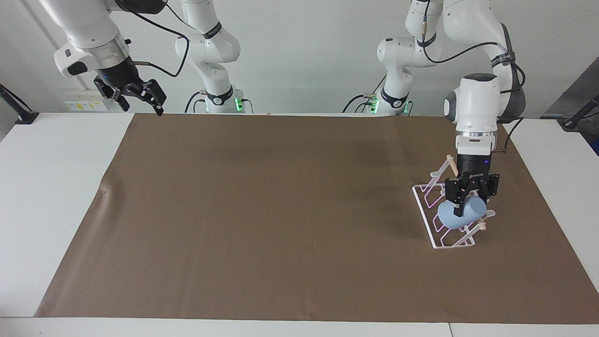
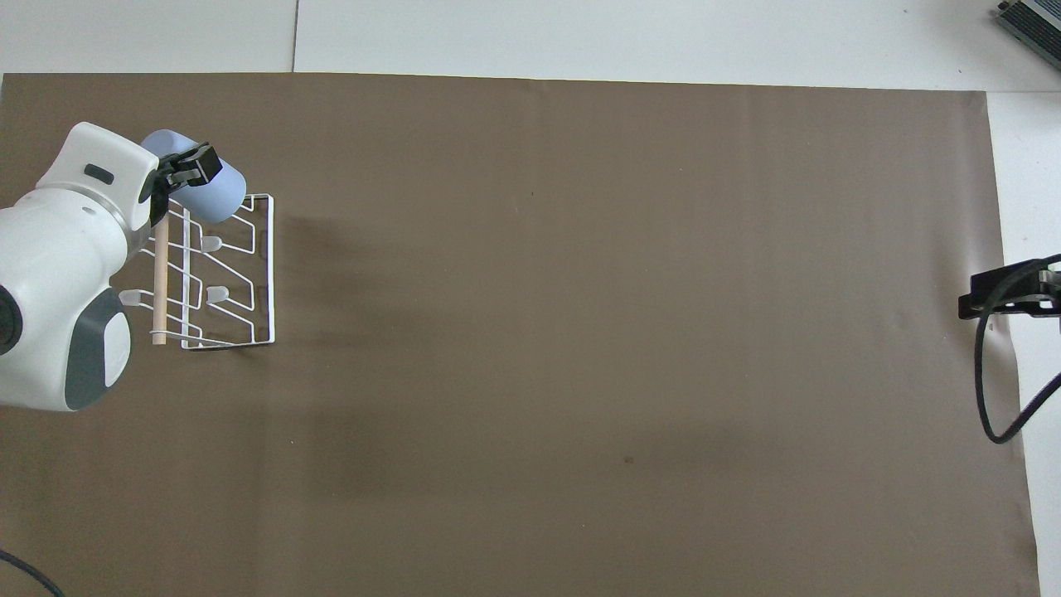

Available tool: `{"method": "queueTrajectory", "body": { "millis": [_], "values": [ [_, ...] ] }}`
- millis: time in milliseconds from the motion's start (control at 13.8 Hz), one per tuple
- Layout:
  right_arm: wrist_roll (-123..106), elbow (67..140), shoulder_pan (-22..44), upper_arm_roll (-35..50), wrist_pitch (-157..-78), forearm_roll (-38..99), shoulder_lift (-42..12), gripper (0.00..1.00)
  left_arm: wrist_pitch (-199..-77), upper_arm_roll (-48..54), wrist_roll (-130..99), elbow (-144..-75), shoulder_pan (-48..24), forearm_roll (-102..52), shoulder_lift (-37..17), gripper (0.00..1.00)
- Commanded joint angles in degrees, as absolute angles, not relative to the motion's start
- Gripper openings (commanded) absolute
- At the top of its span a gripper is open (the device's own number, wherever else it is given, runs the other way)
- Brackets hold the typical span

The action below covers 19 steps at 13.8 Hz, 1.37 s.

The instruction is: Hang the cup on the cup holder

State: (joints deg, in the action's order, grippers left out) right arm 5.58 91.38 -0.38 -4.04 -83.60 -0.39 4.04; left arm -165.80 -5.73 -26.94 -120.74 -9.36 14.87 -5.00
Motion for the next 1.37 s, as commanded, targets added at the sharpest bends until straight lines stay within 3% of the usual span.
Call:
{"method": "queueTrajectory", "body": {
  "millis": [0,72,144,289,361,505,578,794,1300],
  "values": [
    [4.3,93.2,-1.1,-3.7,-84.0,-0.7,5.7,1.0,-167.4,-6.2,-26.7,-121.6,-9.3,16.3,-4.4,0.0],
    [4.3,93.2,-1.1,-3.7,-84.0,-0.7,5.7,1.0,-167.3,-6.2,-26.7,-121.6,-9.2,16.3,-4.4,0.06],
    [4.3,93.3,-1.1,-3.7,-84.0,-0.7,5.7,1.0,-167.3,-6.2,-26.8,-121.4,-9.2,16.3,-4.4,0.2],
    [4.2,93.4,-1.1,-3.7,-84.0,-0.7,5.8,1.0,-167.3,-6.2,-26.9,-121.3,-9.3,16.3,-4.4,0.36],
    [4.2,93.4,-1.1,-3.7,-84.0,-0.7,5.8,1.0,-167.3,-6.2,-26.9,-121.3,-9.3,16.2,-4.5,0.49],
    [4.2,93.4,-1.1,-3.7,-84.0,-0.7,5.8,1.0,-167.3,-6.2,-27.0,-121.2,-9.3,16.3,-4.5,0.61],
    [4.2,93.4,-1.1,-3.7,-84.0,-0.7,5.8,1.0,-167.3,-6.2,-26.9,-121.2,-9.3,16.3,-4.5,0.75],
    [4.2,93.7,-1.1,-3.7,-84.0,-0.7,5.8,1.0,-167.3,-6.2,-26.9,-121.2,-9.3,16.3,-4.5,0.98],
    [4.2,93.8,-1.1,-3.7,-84.0,-0.7,6.0,1.0,-167.2,-6.2,-27.0,-121.1,-9.3,16.2,-4.5,1.0]
  ]
}}
